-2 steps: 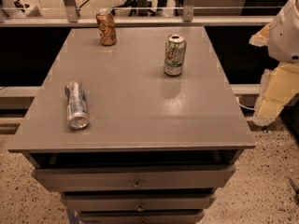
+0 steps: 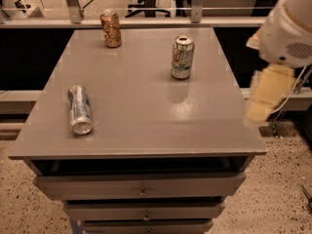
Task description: Place redbull can upright
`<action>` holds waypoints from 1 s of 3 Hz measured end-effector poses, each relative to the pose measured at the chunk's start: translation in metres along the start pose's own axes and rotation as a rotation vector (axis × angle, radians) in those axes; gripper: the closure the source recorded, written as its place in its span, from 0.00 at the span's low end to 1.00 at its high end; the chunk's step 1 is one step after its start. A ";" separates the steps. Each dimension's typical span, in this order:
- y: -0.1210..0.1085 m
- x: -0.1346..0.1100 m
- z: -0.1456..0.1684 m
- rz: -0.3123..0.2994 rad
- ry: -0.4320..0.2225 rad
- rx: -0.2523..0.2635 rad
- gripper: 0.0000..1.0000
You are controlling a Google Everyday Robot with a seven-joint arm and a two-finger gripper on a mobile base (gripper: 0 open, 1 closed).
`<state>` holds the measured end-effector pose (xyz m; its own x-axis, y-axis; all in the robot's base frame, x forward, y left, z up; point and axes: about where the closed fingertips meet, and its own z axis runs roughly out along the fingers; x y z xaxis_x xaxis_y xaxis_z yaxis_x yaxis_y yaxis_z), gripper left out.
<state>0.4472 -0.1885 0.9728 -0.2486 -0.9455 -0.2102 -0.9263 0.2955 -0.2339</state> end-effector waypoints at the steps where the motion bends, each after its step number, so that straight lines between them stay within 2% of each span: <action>1: 0.007 -0.070 0.027 0.039 -0.037 -0.044 0.00; 2: 0.013 -0.140 0.047 0.098 -0.104 -0.094 0.00; 3: 0.014 -0.145 0.046 0.181 -0.104 -0.096 0.00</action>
Offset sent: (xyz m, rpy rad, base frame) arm 0.0618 0.2323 -0.0249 0.2884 0.1495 -0.1793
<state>0.4834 -0.0416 0.9568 -0.3875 -0.8575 -0.3383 -0.8931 0.4402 -0.0926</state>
